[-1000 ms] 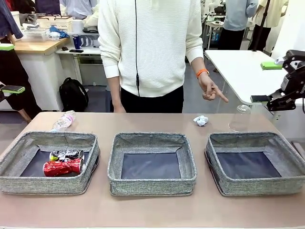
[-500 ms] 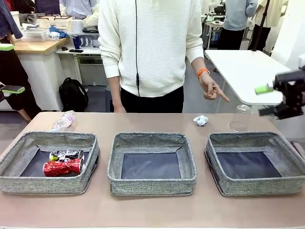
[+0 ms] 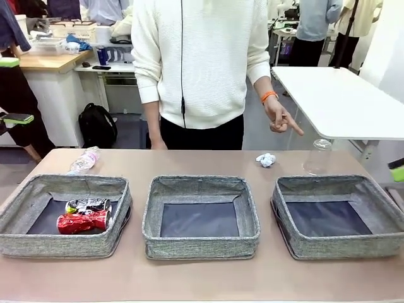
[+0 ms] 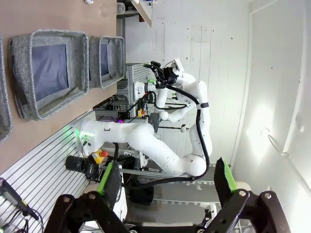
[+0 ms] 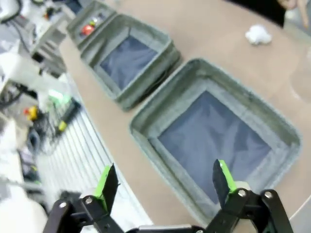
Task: Sort the waste into the appropriate baskets.
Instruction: Pick up the waste item pointed out by the person.
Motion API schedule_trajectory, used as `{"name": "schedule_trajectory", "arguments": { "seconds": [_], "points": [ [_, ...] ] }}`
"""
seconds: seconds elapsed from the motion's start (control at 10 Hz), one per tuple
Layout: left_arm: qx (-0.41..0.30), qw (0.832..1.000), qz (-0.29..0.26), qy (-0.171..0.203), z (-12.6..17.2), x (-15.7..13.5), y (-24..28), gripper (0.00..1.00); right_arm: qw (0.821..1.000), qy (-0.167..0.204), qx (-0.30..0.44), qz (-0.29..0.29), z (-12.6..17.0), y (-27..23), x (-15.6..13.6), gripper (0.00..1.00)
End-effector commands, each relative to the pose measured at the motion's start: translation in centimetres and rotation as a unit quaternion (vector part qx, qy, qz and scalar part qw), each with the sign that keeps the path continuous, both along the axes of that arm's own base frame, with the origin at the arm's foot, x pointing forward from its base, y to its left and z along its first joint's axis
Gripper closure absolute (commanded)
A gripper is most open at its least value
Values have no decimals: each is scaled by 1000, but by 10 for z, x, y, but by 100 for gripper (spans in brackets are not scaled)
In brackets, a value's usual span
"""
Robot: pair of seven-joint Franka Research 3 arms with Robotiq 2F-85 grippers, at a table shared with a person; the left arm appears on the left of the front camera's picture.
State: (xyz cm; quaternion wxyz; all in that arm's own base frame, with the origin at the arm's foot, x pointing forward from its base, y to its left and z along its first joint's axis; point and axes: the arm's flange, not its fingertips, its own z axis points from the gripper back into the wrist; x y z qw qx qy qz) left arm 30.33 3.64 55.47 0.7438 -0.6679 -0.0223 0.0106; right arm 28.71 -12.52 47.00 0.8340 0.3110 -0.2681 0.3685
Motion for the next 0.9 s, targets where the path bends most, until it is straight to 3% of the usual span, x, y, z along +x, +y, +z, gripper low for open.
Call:
{"name": "schedule_trajectory", "arguments": {
  "seconds": [0.0,0.1,0.2,0.3,0.4,0.6,0.7,0.8],
  "points": [
    [-8,1000,-4,-11,2,1,0,0,997,57,19,-52,-3,19,15,0],
    [-8,1000,-4,-11,2,1,0,0,997,57,19,-52,-3,19,15,0],
    [-8,1000,-4,-11,2,1,0,0,1000,-6,3,1,1,-4,-4,0],
    [-8,1000,-4,-11,2,1,0,0,999,18,28,8,-11,-12,20,0],
    [-8,1000,-4,-11,2,1,0,0,991,4,61,119,-30,-16,59,0],
    [-8,1000,-4,-11,2,1,0,0,969,-37,63,235,-56,-22,127,0],
    [-8,1000,-4,-11,2,1,0,0,966,-64,24,249,-68,-35,162,0],
    [-8,1000,-4,-11,2,1,0,0,973,-92,-3,212,-76,-53,194,0]
  ]
}}
